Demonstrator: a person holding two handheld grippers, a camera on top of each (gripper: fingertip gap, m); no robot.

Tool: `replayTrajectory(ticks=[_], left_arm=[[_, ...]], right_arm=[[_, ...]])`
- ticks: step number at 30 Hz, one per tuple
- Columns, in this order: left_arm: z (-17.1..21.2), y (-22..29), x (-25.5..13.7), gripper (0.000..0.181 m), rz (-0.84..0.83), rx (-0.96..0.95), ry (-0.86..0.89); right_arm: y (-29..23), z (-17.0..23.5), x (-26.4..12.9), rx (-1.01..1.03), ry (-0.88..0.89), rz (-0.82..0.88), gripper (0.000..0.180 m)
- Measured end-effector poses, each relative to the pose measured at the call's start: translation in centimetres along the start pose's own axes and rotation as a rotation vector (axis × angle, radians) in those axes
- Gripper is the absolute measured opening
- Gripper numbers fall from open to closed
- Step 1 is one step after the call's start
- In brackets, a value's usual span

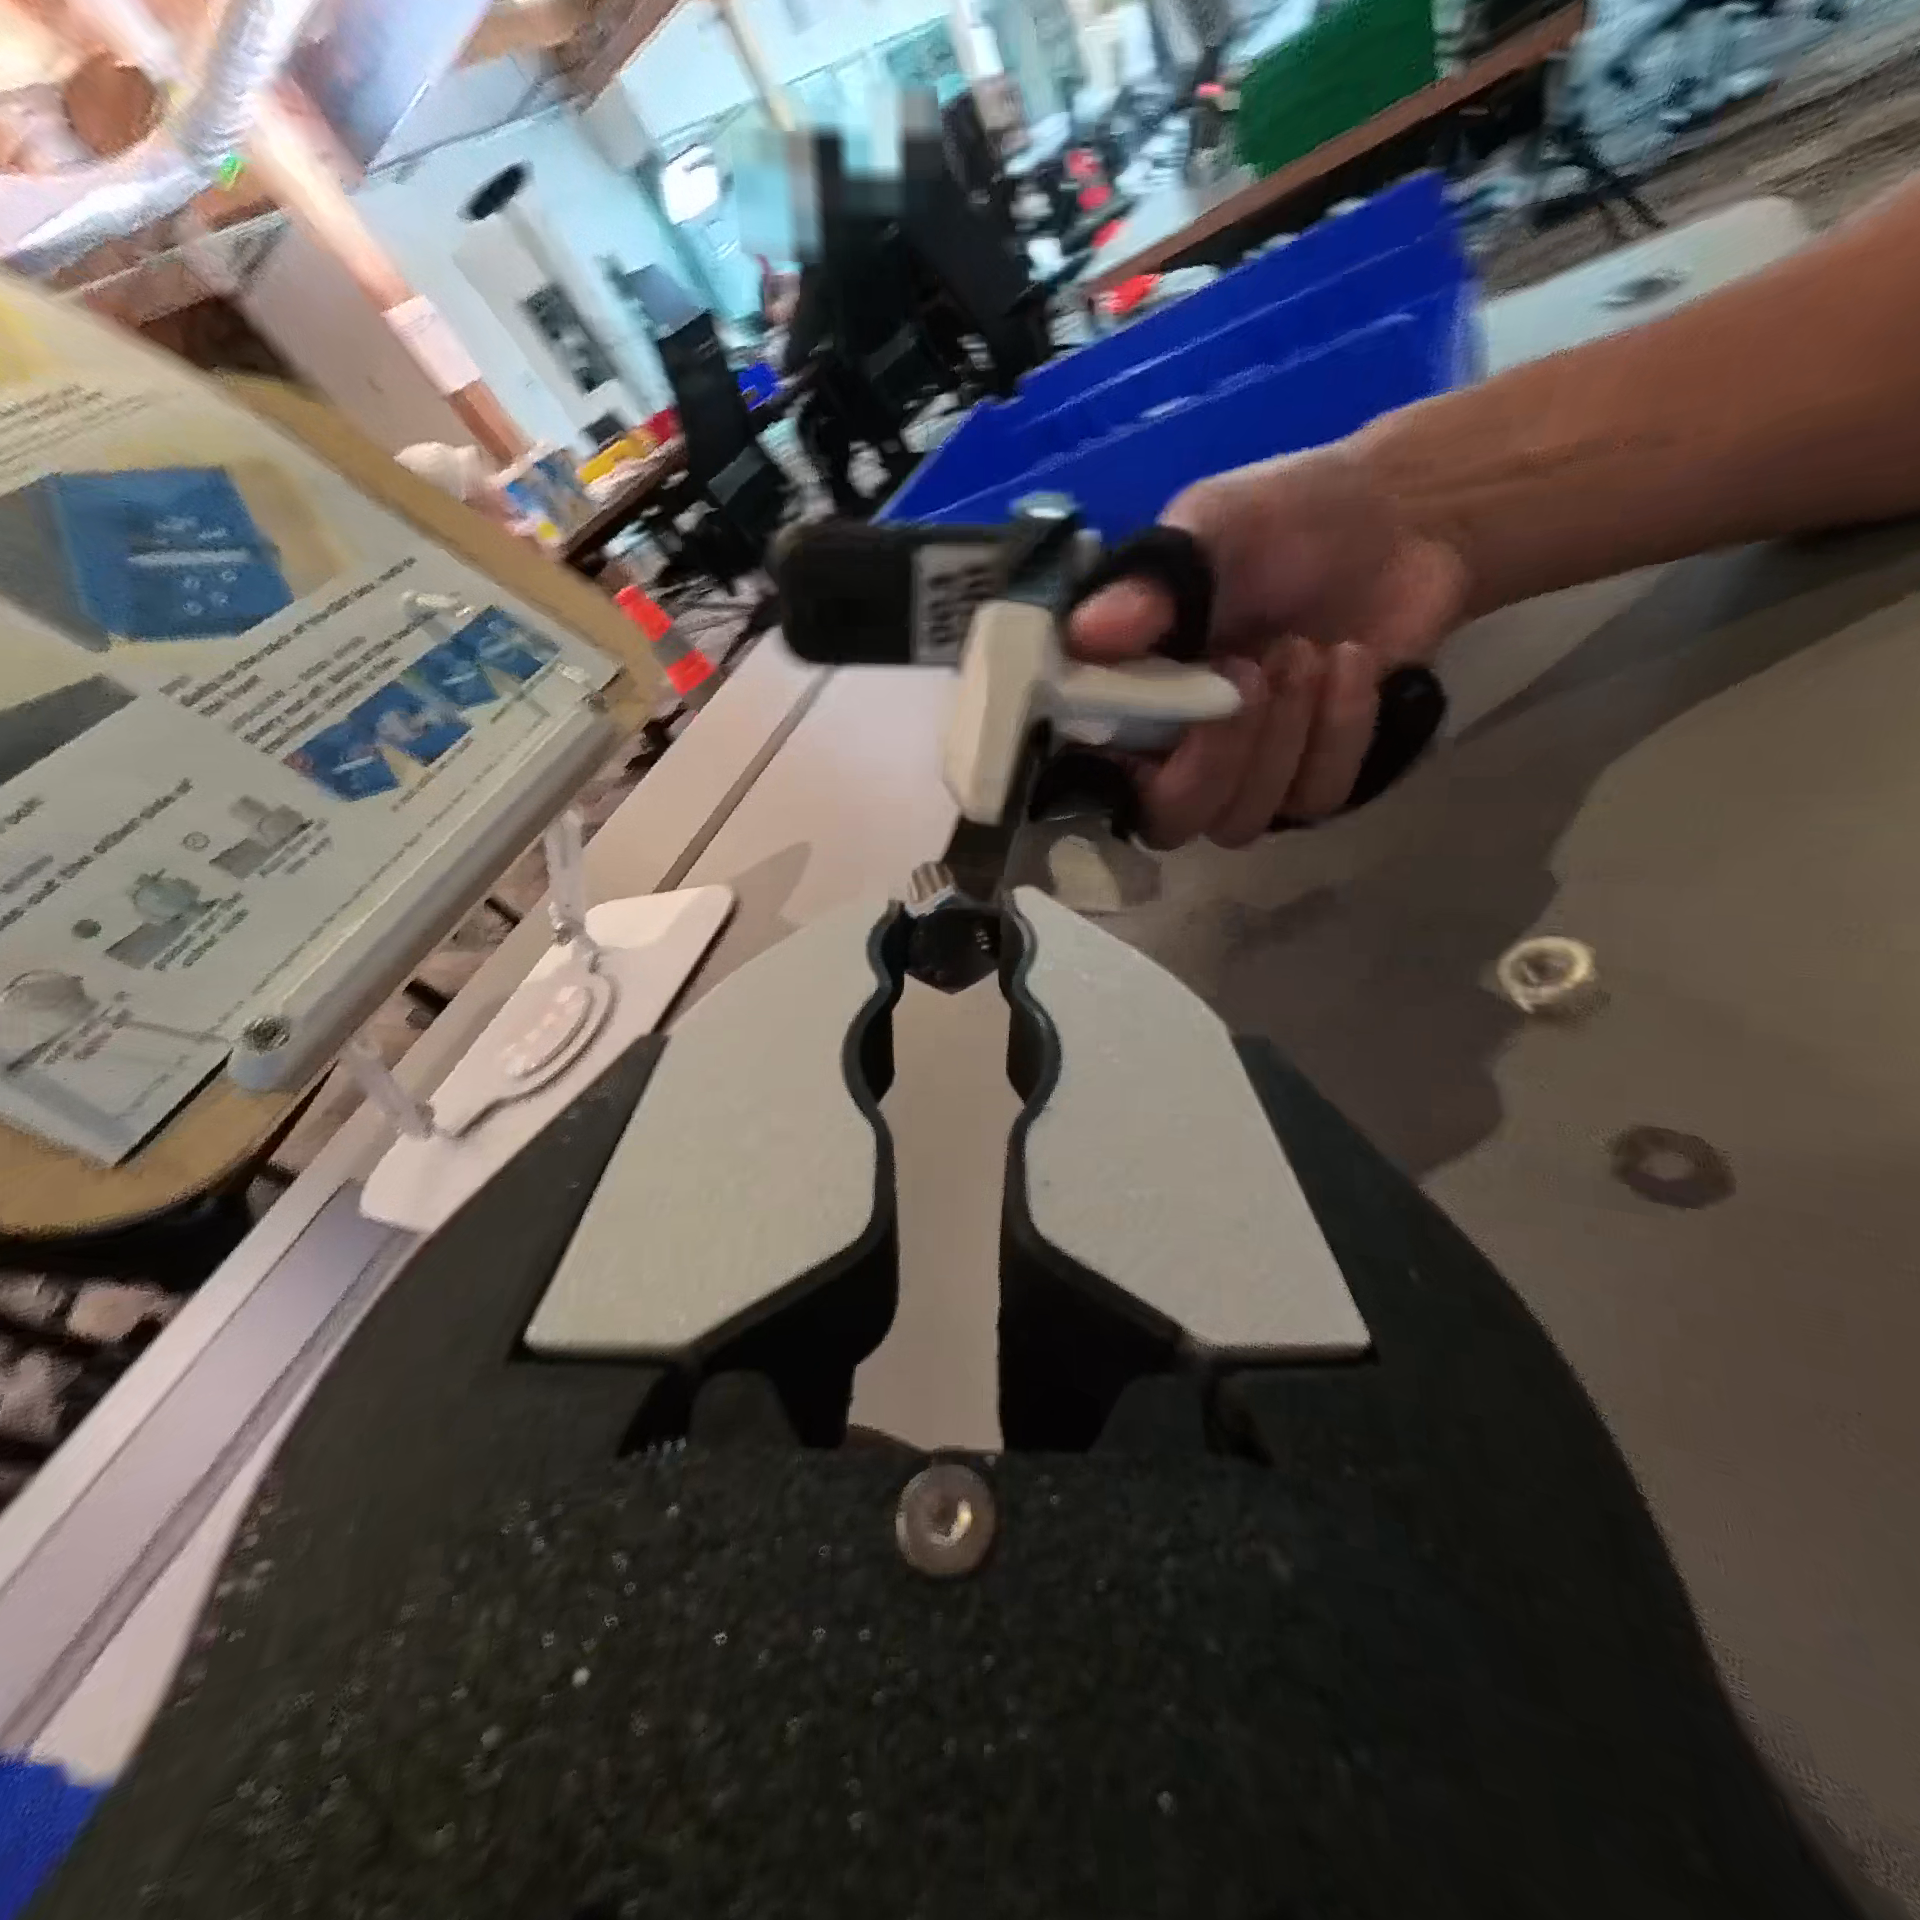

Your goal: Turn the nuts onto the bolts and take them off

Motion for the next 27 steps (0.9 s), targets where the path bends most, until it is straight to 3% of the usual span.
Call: replayTrajectory(ticks=[7,11,13,18,24,27], left_arm=[[3.8,-2.0,0.4,0.016,-0.385,-0.254,-0.041],[5.3,-3.1,0.2,0.016,-0.590,-0.373,-0.102],[5.5,-3.6,0.0,0.017,-0.618,-0.403,-0.109],[5.1,-3.9,-0.6,0.016,-0.614,-0.378,-0.111],[4.7,-4.1,-0.7,0.016,-0.595,-0.402,-0.107],[4.9,-4.0,-0.7,0.016,-0.576,-0.435,-0.117]], right_arm=[[-1.4,-2.7,-2.3,-0.738,0.283,0.330,0.040],[-1.4,-2.9,-3.2,-1.129,0.209,0.678,0.046],[-1.4,-2.8,-3.1,-1.191,0.164,0.789,0.046],[-3.4,-2.5,-2.2,-1.192,0.057,0.769,0.055],[-10.2,1.3,-1.5,-1.312,-0.307,0.663,0.047],[-12.1,4.2,-1.4,-1.277,-0.485,0.731,0.048]])
Point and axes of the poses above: each gripper's, where its closed fingertips meet, x out along the fingers, z out of its underside, y = z × x across the jaws, the point moved 9 cm from there along -x, back along the fingers, and after that the axes turned 15 degrees about y, right-handed, at the moved point
